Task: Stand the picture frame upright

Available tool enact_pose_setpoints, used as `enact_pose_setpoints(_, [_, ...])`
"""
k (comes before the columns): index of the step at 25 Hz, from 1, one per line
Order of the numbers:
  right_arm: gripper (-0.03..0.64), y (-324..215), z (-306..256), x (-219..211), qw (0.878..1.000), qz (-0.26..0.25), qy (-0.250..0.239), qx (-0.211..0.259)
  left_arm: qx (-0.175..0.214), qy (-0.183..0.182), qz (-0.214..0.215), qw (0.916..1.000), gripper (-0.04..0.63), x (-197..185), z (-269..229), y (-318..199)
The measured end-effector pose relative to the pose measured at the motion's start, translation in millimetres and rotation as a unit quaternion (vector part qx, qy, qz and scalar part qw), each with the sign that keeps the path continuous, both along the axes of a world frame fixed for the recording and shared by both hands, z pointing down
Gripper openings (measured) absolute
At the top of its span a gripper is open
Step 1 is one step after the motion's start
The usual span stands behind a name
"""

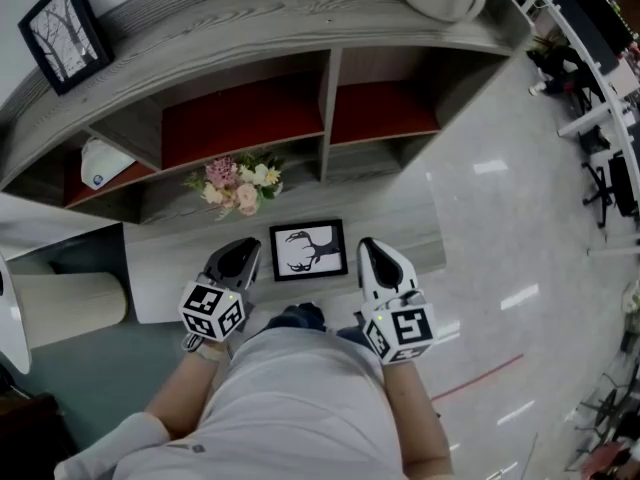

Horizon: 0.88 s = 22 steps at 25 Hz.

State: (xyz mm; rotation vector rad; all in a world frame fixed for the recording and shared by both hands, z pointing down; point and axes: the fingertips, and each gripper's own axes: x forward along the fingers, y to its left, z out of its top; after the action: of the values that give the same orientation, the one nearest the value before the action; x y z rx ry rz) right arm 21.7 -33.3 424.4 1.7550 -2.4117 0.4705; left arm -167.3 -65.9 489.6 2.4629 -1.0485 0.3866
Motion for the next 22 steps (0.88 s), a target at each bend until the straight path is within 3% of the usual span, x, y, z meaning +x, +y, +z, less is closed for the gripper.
enact_pose_setpoints(4, [0.021,-8,3,-4,1.0,0.016,0.001,-0.005,-0.038,-0.004,0.015,0.9992,0.049,-5,24,-4])
enact_pose_setpoints(8, [0.021,-8,10,-10,1.0,0.02,0.004,-0.013,-0.074,-0.031,0.024,0.9965,0.077,-12,61,-3])
enact_pose_setpoints(16, [0.021,2,20,-9,0.999,0.041,-0.004,-0.027,-0.152,-0.075,0.032,0.985,0.123,-16,130,6])
enact_pose_setpoints(22, [0.021,5,22,3,0.998,0.05,-0.002,-0.032,-0.182,-0.099,0.025,0.978,0.143,-7,163,6])
